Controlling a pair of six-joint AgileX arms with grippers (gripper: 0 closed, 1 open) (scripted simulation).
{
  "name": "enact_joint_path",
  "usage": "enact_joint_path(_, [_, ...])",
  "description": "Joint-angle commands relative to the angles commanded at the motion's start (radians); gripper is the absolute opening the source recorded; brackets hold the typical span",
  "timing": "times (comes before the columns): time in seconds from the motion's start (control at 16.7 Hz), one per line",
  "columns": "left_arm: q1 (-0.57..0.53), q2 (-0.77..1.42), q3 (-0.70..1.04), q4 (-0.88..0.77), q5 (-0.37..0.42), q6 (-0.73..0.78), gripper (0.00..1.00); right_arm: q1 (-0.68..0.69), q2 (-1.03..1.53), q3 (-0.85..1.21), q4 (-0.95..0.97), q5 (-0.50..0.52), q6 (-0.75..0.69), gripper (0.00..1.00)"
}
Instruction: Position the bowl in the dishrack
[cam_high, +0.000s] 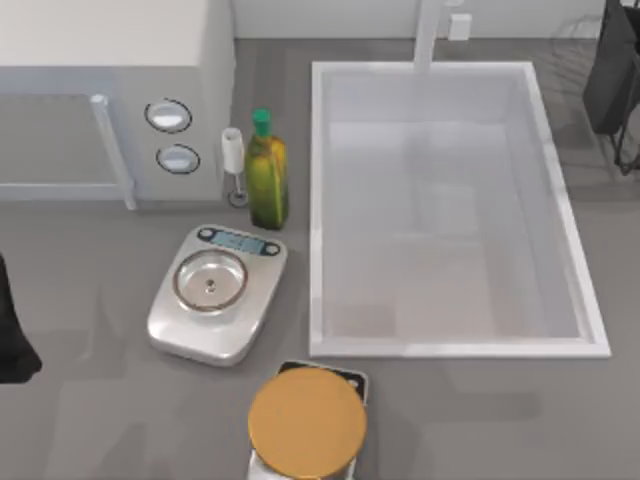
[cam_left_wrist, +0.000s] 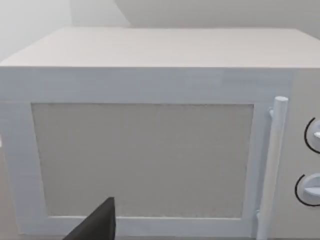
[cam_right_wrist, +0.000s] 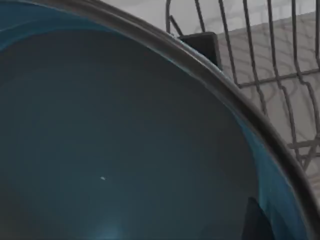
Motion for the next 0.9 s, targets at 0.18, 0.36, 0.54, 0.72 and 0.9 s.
enact_joint_path(0.18, [0.000,0.000,0.000,0.000,0.000,0.000,1.00,-0.146,-0.082,-0.058,0.264,-0.104,-0.035,0.00])
enact_joint_path(0.36, [0.000,0.000,0.000,0.000,0.000,0.000,1.00,-0.262,-0.159,-0.098,0.447,-0.188,-0.061,0.00])
enact_joint_path(0.54, [0.000,0.000,0.000,0.000,0.000,0.000,1.00,-0.326,-0.205,-0.117,0.536,-0.235,-0.075,0.00])
enact_joint_path(0.72, [0.000,0.000,0.000,0.000,0.000,0.000,1.00,-0.332,-0.209,-0.118,0.544,-0.239,-0.076,0.00])
enact_joint_path(0.9, [0.000,0.000,0.000,0.000,0.000,0.000,1.00,-0.327,-0.204,-0.114,0.544,-0.237,-0.075,0.00])
